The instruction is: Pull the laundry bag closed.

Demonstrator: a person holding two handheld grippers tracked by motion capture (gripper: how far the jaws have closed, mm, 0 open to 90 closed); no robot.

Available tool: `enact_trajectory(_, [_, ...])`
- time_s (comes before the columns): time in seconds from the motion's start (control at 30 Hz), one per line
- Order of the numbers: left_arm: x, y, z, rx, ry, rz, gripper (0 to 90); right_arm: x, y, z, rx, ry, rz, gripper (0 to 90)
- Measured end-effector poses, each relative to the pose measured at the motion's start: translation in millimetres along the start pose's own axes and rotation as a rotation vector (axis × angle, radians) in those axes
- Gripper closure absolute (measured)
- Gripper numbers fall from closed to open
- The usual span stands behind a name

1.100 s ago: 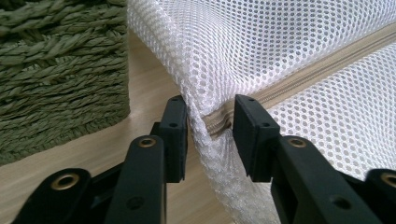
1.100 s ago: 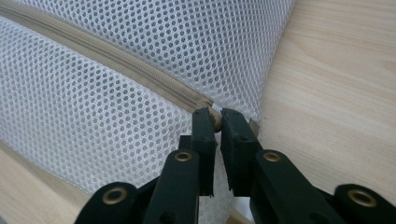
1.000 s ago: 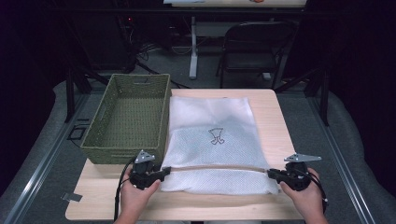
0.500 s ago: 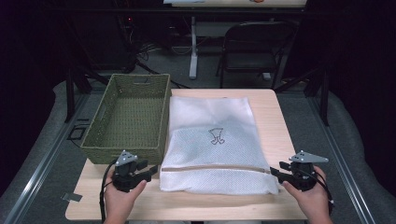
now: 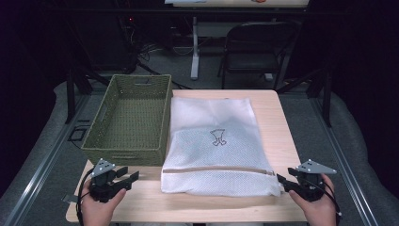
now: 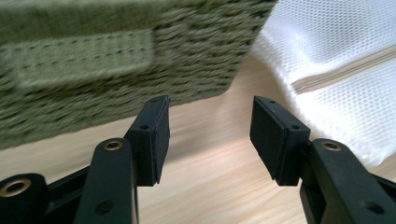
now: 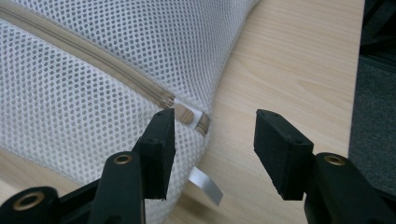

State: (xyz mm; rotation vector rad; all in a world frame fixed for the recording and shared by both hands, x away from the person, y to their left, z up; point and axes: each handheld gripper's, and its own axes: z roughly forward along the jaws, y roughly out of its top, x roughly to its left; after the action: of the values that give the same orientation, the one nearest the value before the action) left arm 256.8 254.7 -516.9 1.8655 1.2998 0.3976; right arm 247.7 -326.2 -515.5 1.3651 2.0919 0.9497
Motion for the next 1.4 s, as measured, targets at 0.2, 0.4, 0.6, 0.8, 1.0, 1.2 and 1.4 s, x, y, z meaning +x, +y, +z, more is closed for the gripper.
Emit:
enact_trajectory(0.2, [12.3, -10.8, -6.1, 0.016, 0.038, -0.011, 47.8, -6.8, -12.4, -7.8, -0.028, -0.027, 0.032, 48.1])
enact_trajectory(0.4, [18.1, -19.1, -4.6, 0.016, 0.049, 0.0, 47.7, -8.3, -26.2, -6.6, -0.048, -0.039, 0.022, 48.2])
enact_trajectory(0.6, [21.2, -26.5, 2.0, 0.04, 0.064, 0.007, 48.0, -12.7, -35.9, -1.8, -0.053, -0.041, 0.01, 48.4])
enact_trajectory(0.8, [26.0, -30.2, 3.3, 0.055, 0.077, 0.015, 48.3, -14.7, -39.0, 1.6, -0.041, -0.023, -0.016, 48.3])
enact_trajectory(1.0, [29.7, -32.2, 3.8, 0.054, 0.075, -0.006, 48.5, -15.2, -42.9, 8.6, -0.029, -0.004, 0.016, 48.4])
enact_trajectory(1.2, [33.1, -33.5, 6.6, 0.056, 0.07, -0.017, 48.4, -7.0, -41.3, 13.0, -0.021, 0.008, -0.02, 47.8])
enact_trajectory(1.4, [36.5, -34.5, 7.4, 0.057, 0.069, -0.03, 48.4, -8.5, -42.1, 12.9, -0.021, -0.012, -0.031, 47.2])
